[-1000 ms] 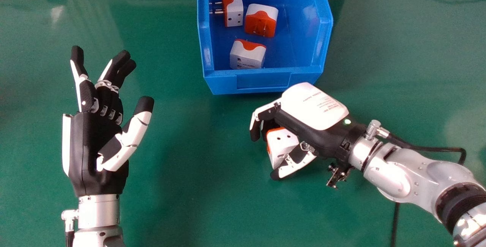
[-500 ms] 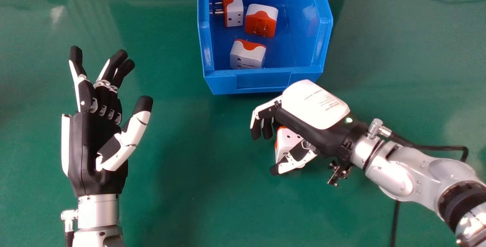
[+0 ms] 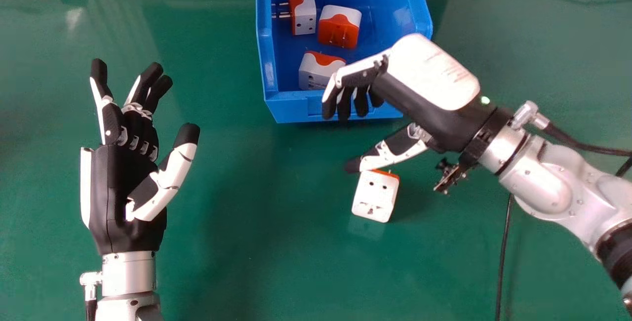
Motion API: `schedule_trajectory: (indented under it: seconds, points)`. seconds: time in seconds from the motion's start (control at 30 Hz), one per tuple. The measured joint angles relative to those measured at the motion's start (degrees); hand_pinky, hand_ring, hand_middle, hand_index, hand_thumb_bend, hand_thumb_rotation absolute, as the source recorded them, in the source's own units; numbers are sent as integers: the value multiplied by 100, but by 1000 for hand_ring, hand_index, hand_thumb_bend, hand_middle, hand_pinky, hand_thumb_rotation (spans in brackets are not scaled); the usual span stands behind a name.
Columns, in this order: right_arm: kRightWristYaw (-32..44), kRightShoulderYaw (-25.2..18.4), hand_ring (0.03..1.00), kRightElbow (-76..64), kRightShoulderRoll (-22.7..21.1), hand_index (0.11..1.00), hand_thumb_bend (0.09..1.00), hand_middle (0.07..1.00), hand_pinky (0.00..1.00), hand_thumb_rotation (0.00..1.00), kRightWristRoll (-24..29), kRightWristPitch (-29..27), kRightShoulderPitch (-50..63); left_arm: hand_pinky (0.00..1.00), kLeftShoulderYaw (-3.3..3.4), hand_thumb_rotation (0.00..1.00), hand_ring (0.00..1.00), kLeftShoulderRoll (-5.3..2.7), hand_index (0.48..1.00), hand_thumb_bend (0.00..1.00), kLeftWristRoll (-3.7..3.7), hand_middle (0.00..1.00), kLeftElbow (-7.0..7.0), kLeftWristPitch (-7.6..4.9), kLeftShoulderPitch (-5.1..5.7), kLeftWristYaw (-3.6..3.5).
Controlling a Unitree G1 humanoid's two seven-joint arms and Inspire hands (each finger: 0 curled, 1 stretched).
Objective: Pick all objects and put in blue box
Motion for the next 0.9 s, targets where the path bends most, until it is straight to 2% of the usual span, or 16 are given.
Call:
schedule_trajectory:
  seconds: [0.17, 0.37, 0.4, 0.43, 0.5, 0.53, 0.67, 0.77, 0.9]
  points:
    - [125, -26, 347, -12, -7, 508, 527, 459, 287, 0, -8, -24, 53, 1000, -16, 100, 888, -11, 490, 486, -1, 893, 0, -13, 0, 3]
    - [973, -56, 389, -159, -127, 509, 528, 463, 318, 0, 251, 191, 161, 1000, -19, 100, 889, -11, 490, 486, 5, 894, 3, -29, 0, 20]
    - [1167, -62, 422, -184, -149, 535, 608, 495, 344, 5, 325, 269, 186, 1000, -18, 100, 889, -11, 490, 486, 5, 894, 3, -48, 1, 28]
    - [1331, -62, 422, -208, -170, 535, 608, 495, 344, 5, 395, 320, 217, 1000, -21, 100, 889, -11, 490, 486, 7, 894, 3, -71, 1, 31]
    - [1576, -62, 490, -294, -204, 575, 733, 557, 407, 49, 439, 450, 299, 1000, -21, 100, 893, -11, 490, 486, 5, 896, 3, -76, 1, 33]
    - [1670, -62, 490, -338, -217, 575, 733, 557, 407, 49, 446, 509, 345, 1000, -21, 100, 893, -11, 490, 486, 5, 896, 3, -76, 1, 32]
    - [1819, -111, 569, -479, -236, 638, 880, 637, 480, 113, 459, 623, 493, 1000, -20, 100, 897, -10, 490, 486, 2, 897, 3, -74, 1, 23]
    - [1844, -136, 584, -514, -236, 655, 903, 652, 493, 126, 461, 624, 573, 1000, -21, 100, 898, -8, 490, 486, 0, 898, 2, -72, 1, 20]
    - [2041, -142, 655, -538, -254, 725, 952, 714, 561, 174, 461, 688, 640, 1000, -22, 100, 898, -1, 490, 487, 0, 897, -3, -65, 3, 21]
